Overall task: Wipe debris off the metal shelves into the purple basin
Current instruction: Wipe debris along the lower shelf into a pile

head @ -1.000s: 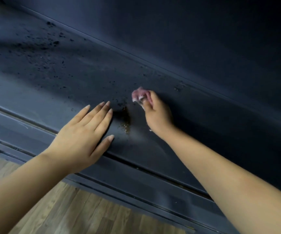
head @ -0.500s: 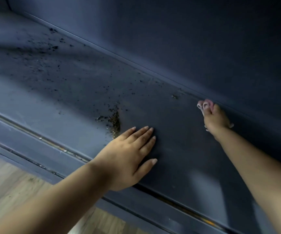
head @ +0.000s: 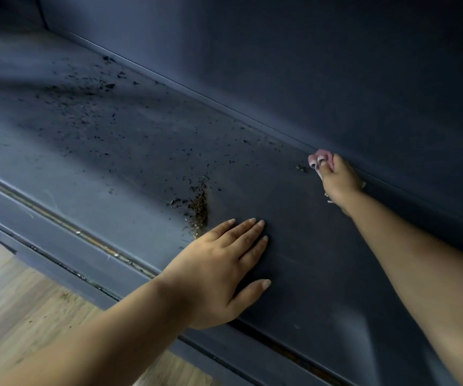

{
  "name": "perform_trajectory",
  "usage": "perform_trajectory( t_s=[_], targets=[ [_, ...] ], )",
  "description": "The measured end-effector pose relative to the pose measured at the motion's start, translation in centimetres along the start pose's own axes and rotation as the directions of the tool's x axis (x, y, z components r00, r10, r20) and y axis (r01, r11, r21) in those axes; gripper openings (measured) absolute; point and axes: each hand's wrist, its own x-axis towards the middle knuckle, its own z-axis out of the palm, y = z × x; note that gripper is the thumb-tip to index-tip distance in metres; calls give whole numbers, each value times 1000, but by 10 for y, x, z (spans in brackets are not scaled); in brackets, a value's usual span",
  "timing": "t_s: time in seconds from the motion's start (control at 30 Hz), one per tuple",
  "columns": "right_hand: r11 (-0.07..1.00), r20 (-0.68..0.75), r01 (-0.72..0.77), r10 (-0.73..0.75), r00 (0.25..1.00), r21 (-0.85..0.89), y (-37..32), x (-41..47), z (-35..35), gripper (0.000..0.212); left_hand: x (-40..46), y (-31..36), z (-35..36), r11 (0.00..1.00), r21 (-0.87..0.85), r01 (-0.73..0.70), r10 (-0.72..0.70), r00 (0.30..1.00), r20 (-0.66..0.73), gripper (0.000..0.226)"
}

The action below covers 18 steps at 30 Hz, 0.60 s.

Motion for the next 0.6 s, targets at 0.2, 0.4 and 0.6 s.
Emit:
perform_trajectory(
  t_s=[0.2, 0.4, 0.6],
  targets=[
    [989, 150, 134, -141, 979, 55, -48, -10, 23, 35, 1, 0, 0, 1000, 24, -5, 5, 1000, -1, 65],
    [929, 284, 266, -336, 898, 257, -57, -57, 26, 27, 0, 0, -1, 999, 45, -10, 10, 1000, -1, 65],
    [983, -99, 77, -61, 993, 168, -26, -35, 16, 33, 0, -1, 1, 1000, 6, -5, 5, 1000, -9, 69]
  ],
)
